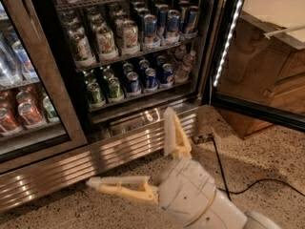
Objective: Open right fridge door
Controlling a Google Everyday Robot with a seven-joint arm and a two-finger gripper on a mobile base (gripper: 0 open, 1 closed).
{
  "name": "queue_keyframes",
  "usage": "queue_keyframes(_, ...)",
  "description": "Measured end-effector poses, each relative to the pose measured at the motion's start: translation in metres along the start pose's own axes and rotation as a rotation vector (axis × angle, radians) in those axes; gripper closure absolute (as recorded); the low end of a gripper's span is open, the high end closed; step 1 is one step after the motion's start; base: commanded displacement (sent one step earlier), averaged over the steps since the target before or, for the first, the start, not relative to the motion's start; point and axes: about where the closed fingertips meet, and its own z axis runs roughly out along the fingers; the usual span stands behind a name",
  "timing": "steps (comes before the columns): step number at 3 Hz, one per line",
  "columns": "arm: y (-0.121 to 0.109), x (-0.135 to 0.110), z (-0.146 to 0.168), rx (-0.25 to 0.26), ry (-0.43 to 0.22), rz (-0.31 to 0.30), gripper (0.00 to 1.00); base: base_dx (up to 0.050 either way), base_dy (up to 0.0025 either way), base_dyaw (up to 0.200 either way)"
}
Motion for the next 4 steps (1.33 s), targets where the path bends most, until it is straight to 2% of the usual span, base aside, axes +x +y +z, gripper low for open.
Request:
queue_keyframes(1, -0.021, -0.021, 0.000, 0.041, -0.027, -0.024, 0.00, 0.000, 0.00000, 0.000)
queue_keyframes(2, -0.020, -0.020, 0.000, 0.039, -0.025, -0.024, 0.00, 0.000, 0.00000, 0.000)
queue_keyframes(3, -0.037, -0.019, 0.009, 0.059, 0.032, -0.046, 0.00, 0.000, 0.00000, 0.000)
queue_keyframes(4, -0.065, -0.023, 0.029, 0.111, 0.154, -0.106, 0.00, 0.000, 0.00000, 0.000)
